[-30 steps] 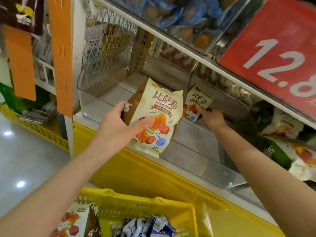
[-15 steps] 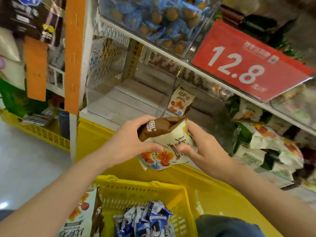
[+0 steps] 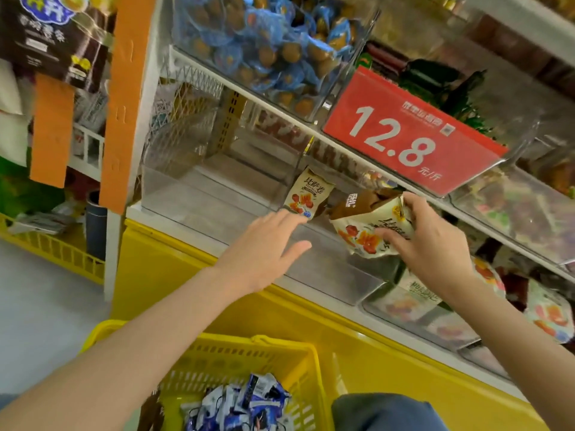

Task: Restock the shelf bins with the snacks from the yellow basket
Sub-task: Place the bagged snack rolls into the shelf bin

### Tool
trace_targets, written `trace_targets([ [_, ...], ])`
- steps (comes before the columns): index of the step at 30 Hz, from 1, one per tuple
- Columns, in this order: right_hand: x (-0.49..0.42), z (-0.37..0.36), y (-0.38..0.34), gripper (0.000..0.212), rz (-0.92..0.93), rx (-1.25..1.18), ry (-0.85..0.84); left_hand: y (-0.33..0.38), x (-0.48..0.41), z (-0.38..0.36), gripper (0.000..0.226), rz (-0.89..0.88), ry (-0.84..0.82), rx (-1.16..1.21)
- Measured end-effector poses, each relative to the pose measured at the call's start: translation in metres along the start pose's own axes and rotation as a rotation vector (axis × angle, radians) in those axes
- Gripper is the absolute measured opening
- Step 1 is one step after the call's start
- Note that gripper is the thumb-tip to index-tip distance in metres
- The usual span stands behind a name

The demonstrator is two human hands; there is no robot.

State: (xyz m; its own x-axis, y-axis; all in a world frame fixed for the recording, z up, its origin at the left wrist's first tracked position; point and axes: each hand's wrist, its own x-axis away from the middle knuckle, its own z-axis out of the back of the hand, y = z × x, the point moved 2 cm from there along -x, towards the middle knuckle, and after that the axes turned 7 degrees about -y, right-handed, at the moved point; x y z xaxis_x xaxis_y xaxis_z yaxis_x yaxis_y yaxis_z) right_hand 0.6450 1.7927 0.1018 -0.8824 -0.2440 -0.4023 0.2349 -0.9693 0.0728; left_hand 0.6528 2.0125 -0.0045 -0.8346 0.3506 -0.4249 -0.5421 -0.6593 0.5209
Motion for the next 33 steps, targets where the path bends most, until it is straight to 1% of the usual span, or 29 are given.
trace_targets([
  [2, -0.018, -0.017, 0.008, 0.062, -0.024, 0.164, -0.008, -0.009, -0.017, -0.016, 0.051, -0.014, -0.042, -0.069],
  [5, -0.048, -0.058, 0.014, 0.065, -0.043, 0.29, -0.124, -0.024, -0.034, -0.043, 0.042, -0.04, -0.084, -0.201],
  [9, -0.088, -0.109, 0.03, 0.059, -0.107, 0.29, -0.233, -0.031, -0.046, -0.059, 0.05, -0.132, 0.001, -0.271],
  [13, -0.121, -0.148, 0.049, 0.059, -0.167, 0.289, -0.338, -0.038, -0.047, -0.064, 0.044, -0.248, 0.104, -0.308],
  [15, -0.134, -0.16, 0.059, 0.054, -0.158, 0.208, -0.366, -0.04, -0.046, -0.066, 0.045, -0.285, 0.131, -0.283],
  [17, -0.147, -0.164, 0.067, 0.054, -0.154, 0.107, -0.346, -0.041, -0.046, -0.067, 0.045, -0.302, 0.14, -0.253],
  [18, -0.154, -0.165, 0.07, 0.057, -0.143, 0.117, -0.317, -0.041, -0.046, -0.068, 0.044, -0.308, 0.144, -0.244],
  [20, -0.166, -0.167, 0.075, 0.062, -0.125, 0.259, -0.251, -0.042, -0.046, -0.069, 0.041, -0.318, 0.146, -0.235],
  [21, -0.171, -0.168, 0.077, 0.061, -0.134, 0.312, -0.237, -0.043, -0.046, -0.069, 0.04, -0.319, 0.147, -0.231],
  [22, -0.175, -0.171, 0.079, 0.059, -0.158, 0.32, -0.244, -0.044, -0.046, -0.069, 0.04, -0.315, 0.148, -0.23],
  [24, -0.179, -0.177, 0.082, 0.059, -0.206, 0.258, -0.263, -0.044, -0.046, -0.07, 0.039, -0.302, 0.148, -0.234],
  [27, -0.183, -0.184, 0.081, 0.058, -0.209, 0.177, -0.209, -0.044, -0.046, -0.07, 0.039, -0.307, 0.151, -0.243],
  [30, -0.188, -0.185, 0.08, 0.054, -0.204, 0.231, -0.154, -0.043, -0.045, -0.067, 0.039, -0.301, 0.137, -0.238],
  [33, -0.19, -0.185, 0.078, 0.059, -0.217, 0.332, -0.214, -0.04, -0.044, -0.066, 0.039, -0.278, 0.104, -0.23],
])
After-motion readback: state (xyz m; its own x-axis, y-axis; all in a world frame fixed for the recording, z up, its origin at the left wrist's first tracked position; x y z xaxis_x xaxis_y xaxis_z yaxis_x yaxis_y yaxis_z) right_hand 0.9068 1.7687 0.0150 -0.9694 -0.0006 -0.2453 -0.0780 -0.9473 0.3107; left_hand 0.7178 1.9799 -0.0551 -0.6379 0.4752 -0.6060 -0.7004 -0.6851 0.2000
